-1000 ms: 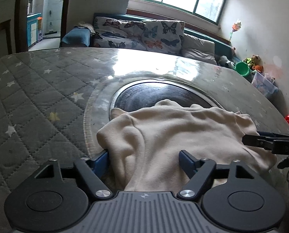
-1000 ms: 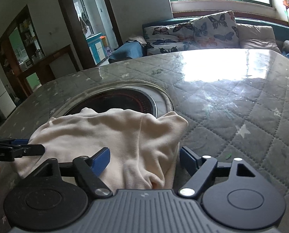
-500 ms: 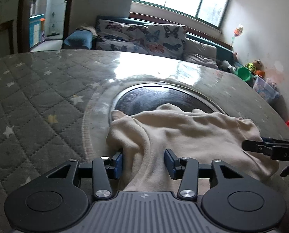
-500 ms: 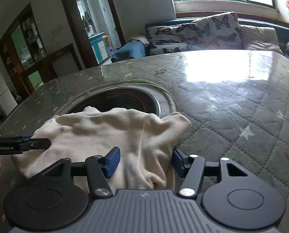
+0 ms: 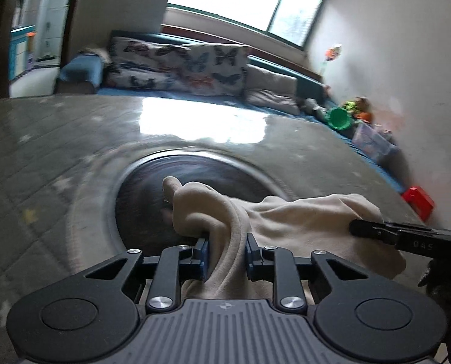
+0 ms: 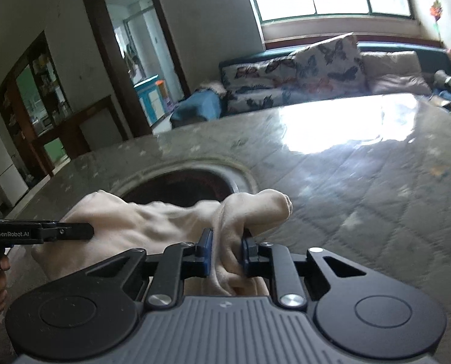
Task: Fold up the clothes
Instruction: 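Lift the sweatshirt with both grippers, carry it past the hob, release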
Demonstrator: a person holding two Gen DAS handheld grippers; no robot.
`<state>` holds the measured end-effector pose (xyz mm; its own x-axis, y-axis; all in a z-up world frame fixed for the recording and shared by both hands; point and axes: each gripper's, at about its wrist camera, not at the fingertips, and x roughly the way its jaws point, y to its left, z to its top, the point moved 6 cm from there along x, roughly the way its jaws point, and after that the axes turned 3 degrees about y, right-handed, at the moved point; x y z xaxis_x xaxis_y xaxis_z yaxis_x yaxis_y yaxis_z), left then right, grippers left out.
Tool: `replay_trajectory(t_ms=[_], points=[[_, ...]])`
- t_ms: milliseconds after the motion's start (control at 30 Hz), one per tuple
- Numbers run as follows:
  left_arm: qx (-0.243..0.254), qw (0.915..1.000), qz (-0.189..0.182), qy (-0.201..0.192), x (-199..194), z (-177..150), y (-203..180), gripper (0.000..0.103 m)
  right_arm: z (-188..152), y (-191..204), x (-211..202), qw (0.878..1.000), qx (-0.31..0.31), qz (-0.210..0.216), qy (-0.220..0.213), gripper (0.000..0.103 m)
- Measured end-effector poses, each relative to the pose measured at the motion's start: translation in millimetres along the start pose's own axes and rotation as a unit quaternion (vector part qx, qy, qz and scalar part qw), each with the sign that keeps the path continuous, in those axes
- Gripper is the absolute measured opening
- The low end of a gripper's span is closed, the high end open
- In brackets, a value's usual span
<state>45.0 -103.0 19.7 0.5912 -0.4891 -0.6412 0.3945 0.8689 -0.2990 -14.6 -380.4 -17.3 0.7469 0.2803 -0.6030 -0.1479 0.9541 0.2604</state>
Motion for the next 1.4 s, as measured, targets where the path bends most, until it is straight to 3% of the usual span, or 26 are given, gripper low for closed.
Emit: replay_trajectory(t_ms=[267, 567, 767, 900, 933, 1000, 1033, 1100, 1200, 1400], points=[[0.039, 0.9977, -0.055, 0.003, 25, 22, -62, 0.023, 15, -45, -56, 0.996, 0.001, -0.074, -0.041, 0.017], [0.087, 0.9905, -0.104, 0.024, 66, 36, -133, 0.021, 20, -98, -105, 0.983, 0.015, -0.168, -0.069, 0.017], [0.128, 0.9825, -0.127, 0.047, 87, 20, -169, 0.022, -3, -126, -132, 0.973, 0.035, -0.217, -0.072, 0.017], [0.142, 0.9771, -0.137, 0.079, 101, -1, -183, 0.024, -33, -143, -137, 0.967, 0.062, -0.244, -0.047, 0.018], [0.147, 0.9767, -0.133, 0.083, 103, -4, -183, 0.026, -42, -147, -137, 0.965, 0.068, -0.251, -0.036, 0.021], [0.155, 0.9763, -0.122, 0.088, 104, -10, -181, 0.042, -55, -151, -137, 0.96, 0.066, -0.271, -0.019, 0.031], [0.158, 0.9765, -0.118, 0.087, 102, -11, -177, 0.043, -60, -152, -140, 0.958, 0.061, -0.281, -0.016, 0.041], [0.162, 0.9779, -0.102, 0.084, 99, -12, -169, 0.048, -62, -150, -145, 0.953, 0.051, -0.299, -0.022, 0.05], [0.159, 0.9811, -0.076, 0.079, 90, -8, -149, 0.048, -57, -136, -144, 0.951, 0.02, -0.305, -0.034, 0.05], [0.149, 0.9859, -0.031, 0.069, 61, -2, -106, 0.055, -54, -95, -92, 0.968, -0.031, -0.249, -0.013, 0.052]])
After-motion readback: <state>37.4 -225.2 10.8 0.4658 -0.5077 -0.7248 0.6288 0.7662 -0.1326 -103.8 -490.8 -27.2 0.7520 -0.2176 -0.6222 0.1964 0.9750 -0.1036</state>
